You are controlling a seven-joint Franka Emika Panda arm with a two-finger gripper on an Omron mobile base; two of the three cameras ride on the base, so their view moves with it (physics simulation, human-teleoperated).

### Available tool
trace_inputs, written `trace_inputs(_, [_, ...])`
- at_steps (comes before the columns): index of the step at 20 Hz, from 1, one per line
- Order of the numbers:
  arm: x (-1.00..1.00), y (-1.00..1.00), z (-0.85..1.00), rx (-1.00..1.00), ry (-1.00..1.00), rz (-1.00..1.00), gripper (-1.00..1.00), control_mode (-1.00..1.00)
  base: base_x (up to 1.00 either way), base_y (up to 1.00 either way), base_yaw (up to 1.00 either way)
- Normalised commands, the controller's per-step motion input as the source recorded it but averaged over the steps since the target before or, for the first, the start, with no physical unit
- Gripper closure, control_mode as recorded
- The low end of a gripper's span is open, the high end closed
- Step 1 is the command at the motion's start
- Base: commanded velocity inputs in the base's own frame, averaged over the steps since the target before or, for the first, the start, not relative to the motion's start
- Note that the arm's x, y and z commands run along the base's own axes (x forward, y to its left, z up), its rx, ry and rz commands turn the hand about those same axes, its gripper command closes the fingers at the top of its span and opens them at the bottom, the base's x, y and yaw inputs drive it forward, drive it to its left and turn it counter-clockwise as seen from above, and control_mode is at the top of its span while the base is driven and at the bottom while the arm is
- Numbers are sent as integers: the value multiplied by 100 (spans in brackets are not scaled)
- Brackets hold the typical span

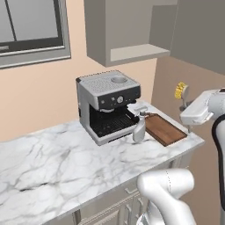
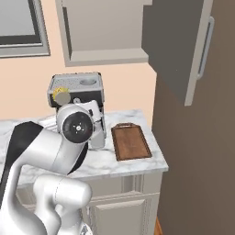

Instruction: Grab the spray bottle from the cabinet, then place it next to the cutting board for sanitizing. Then grab the dish brush from the countertop next to the sink and place it next to the cutting board.

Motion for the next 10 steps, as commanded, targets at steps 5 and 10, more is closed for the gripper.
trace_inputs(5, [73,18,-100,-19,61,26,100,-100,0,0,0])
trace_inputs(10, [89,0,-100,-20,41,49,100,-100,0,0,0])
